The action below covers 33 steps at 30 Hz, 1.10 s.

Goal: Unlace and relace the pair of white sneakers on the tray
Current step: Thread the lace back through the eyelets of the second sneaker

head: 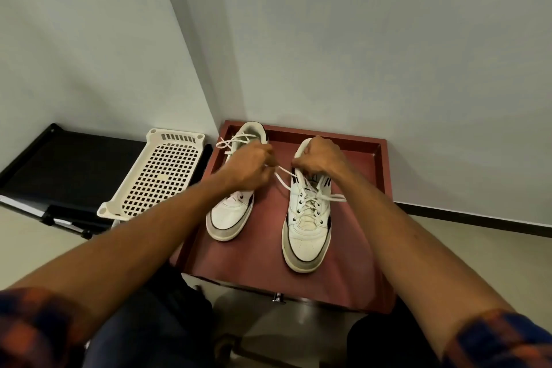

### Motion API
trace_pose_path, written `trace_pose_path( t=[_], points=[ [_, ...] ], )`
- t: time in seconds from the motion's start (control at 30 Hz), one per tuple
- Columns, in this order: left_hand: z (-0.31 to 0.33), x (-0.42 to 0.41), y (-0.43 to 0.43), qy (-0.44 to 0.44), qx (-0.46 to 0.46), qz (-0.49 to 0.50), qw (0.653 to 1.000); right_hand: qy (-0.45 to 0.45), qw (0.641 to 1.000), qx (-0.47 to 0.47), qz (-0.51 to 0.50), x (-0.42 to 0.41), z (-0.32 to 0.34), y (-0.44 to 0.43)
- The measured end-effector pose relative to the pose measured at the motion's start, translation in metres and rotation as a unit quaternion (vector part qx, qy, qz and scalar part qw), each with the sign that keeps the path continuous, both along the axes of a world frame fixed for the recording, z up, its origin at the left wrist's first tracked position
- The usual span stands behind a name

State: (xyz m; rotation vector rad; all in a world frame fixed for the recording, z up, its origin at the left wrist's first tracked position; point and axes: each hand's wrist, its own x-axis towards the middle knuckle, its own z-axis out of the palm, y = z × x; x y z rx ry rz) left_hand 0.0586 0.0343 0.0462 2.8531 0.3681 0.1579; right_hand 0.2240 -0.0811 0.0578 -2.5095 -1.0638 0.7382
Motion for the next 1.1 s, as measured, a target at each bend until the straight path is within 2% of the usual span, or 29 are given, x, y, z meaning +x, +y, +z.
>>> trace_pose_path(
  t=[0.07,0.17,0.23,0.37,0.47,0.53,0.6,0.7,0.8,0.83,0.9,1.0,1.07,1.1],
  points=[
    [0.016,-0.009,0.021,-0.025,0.007,0.107,0.994,-0.004,1.0,0.005,0.005,0.0,-0.002,-0.002],
    [0.04,-0.023,0.068,-0.066,-0.002,0.349,0.935,0.012,1.0,0.024,0.001,0.002,-0.007,-0.001],
    [0.05,-0.024,0.081,-0.031,-0.001,0.403,0.915,0.018,0.999,0.027,-0.005,0.003,-0.008,-0.001],
    [0.038,-0.003,0.05,0.062,0.067,0.286,0.954,0.04,0.999,0.025,-0.02,0.007,-0.011,0.001],
    [0.02,0.019,0.02,0.039,0.009,0.175,0.984,0.055,0.998,0.039,-0.011,0.01,-0.013,0.002],
    [0.012,0.027,0.0,0.052,0.003,0.108,0.993,0.053,0.997,0.048,0.003,0.012,-0.015,0.001],
    [0.004,0.027,-0.016,0.025,0.001,0.067,0.997,0.049,0.998,0.05,0.011,0.013,-0.018,-0.001],
    [-0.003,0.017,-0.031,-0.021,-0.02,0.073,0.997,0.047,0.998,0.051,0.008,0.014,-0.02,0.0],
    [-0.015,0.003,-0.035,0.006,-0.11,0.187,0.976,0.04,0.998,0.05,-0.005,0.014,-0.019,0.0],
    [-0.019,-0.002,-0.035,0.009,-0.175,0.243,0.954,0.039,0.998,0.049,-0.008,0.012,-0.019,0.001],
    [-0.024,-0.005,-0.042,0.002,-0.362,0.325,0.874,0.039,0.998,0.046,-0.01,0.01,-0.019,0.002],
    [-0.023,0.008,-0.052,-0.036,-0.596,0.384,0.704,0.029,0.998,0.048,-0.011,0.009,-0.021,0.001],
    [-0.018,0.017,-0.051,-0.076,-0.689,0.417,0.587,0.028,0.998,0.052,-0.008,0.009,-0.023,0.0],
    [-0.016,0.019,-0.048,-0.092,-0.719,0.423,0.544,0.025,0.998,0.053,-0.008,0.009,-0.024,0.0]
  ],
)
